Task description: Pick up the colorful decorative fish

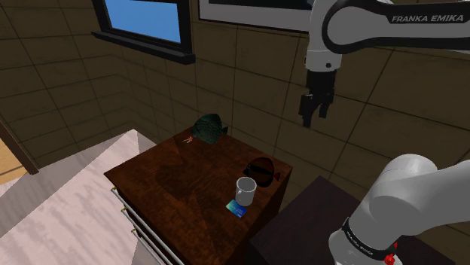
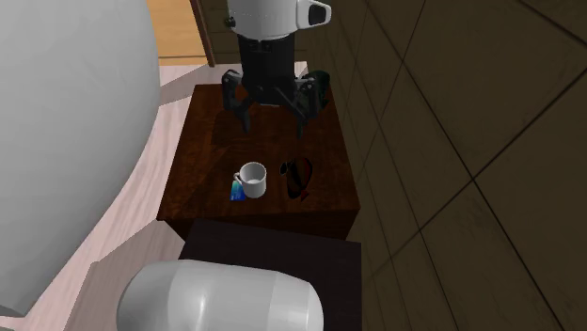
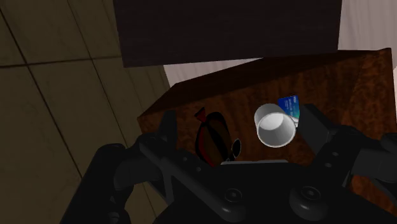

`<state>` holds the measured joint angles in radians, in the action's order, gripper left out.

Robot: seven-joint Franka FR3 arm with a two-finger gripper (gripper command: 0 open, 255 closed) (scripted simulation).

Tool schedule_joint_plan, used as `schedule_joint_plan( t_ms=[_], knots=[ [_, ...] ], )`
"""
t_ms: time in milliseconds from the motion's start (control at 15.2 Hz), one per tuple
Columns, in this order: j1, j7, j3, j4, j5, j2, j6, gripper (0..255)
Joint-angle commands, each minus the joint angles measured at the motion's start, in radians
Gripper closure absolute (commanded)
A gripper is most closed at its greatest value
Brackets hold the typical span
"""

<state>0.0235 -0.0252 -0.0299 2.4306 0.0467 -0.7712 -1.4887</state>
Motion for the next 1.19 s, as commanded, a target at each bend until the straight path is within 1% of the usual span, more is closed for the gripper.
schedule_joint_plan(
  t_ms=[0, 330, 594, 858, 1122],
  knots=[
    [0.000, 0.000, 0.000, 0.000, 0.000, 0.000, 0.000, 0],
    [0.007, -0.046, 0.033, 0.075, 0.000, 0.108, -0.180, 0],
    [0.011, -0.085, 0.059, 0.108, 0.006, 0.223, -0.325, 0],
    [0.011, -0.129, 0.082, 0.116, 0.022, 0.361, -0.467, 0],
    [0.007, -0.180, 0.104, 0.098, 0.050, 0.515, -0.598, 0]
  ],
)
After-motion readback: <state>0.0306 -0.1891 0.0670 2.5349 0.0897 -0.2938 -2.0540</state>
